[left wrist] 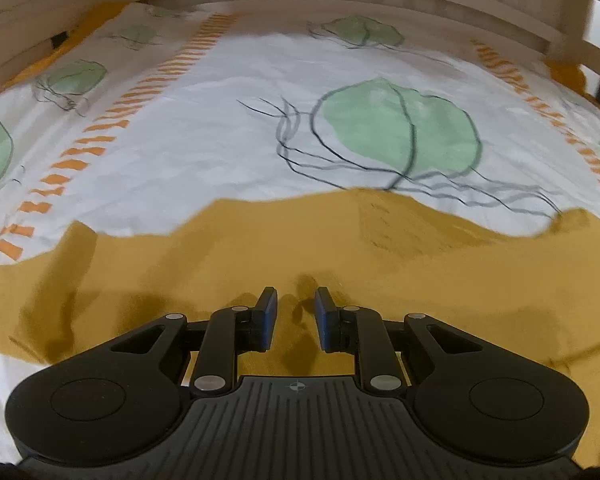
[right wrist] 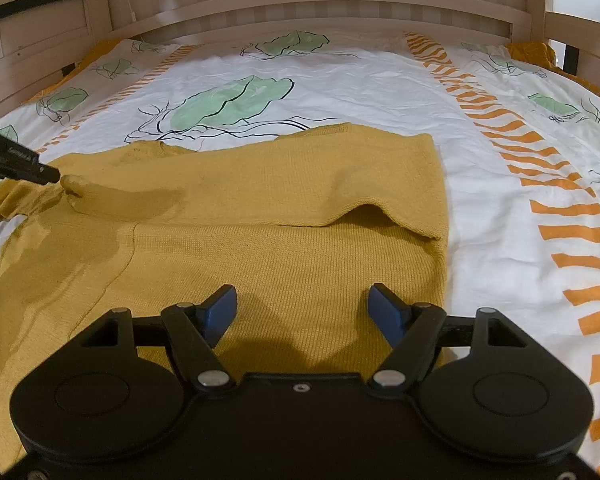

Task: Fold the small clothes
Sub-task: 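Lay the sleeve across the sweater body and open the left gripper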

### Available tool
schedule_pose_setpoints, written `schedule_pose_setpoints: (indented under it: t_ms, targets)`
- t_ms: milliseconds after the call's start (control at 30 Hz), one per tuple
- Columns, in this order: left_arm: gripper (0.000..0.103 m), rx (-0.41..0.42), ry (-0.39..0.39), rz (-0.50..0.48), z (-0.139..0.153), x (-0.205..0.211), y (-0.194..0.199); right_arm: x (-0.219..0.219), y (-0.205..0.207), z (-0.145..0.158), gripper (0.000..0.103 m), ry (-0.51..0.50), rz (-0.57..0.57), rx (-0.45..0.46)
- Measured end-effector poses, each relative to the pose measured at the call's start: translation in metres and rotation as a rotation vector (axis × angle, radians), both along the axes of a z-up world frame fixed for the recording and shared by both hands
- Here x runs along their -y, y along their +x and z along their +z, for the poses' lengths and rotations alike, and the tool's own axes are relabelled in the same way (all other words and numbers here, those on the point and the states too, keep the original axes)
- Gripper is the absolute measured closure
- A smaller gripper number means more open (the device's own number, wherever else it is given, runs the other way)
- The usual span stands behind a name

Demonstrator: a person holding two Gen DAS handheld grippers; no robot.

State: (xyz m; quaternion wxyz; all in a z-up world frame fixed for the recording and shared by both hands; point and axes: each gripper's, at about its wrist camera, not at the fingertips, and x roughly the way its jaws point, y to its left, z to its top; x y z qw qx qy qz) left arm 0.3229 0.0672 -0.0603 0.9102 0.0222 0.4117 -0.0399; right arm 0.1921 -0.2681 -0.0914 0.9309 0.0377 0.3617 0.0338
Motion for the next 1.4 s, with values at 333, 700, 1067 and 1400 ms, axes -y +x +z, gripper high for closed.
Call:
schedule_pose_setpoints:
  t_ms: [333,700,1067,1400]
  targets:
    - [0.082,-0.055,-0.110,-0.020,-0.018,0.007,-0.002,-0.001,-0.001,-0.001,0.027,-0.004,0.001,0.001]
    - [0.098,-0.029,-0.071,-0.016,-0.023,0.018,0.008,-0.001,-0.001,-0.001,0.027,-0.004,0.000,0.001]
    - [0.098,-0.010,-0.108,0.002,0.006,0.001,-0.022,-0.002,0.000,-0.001,0.026,-0.009,0.001,0.001]
    - [0.073,-0.046,-0.072,0.052,-0.011,-0.019,-0.030,-0.003,0.000,0.000,0.022,0.001,0.009,0.002]
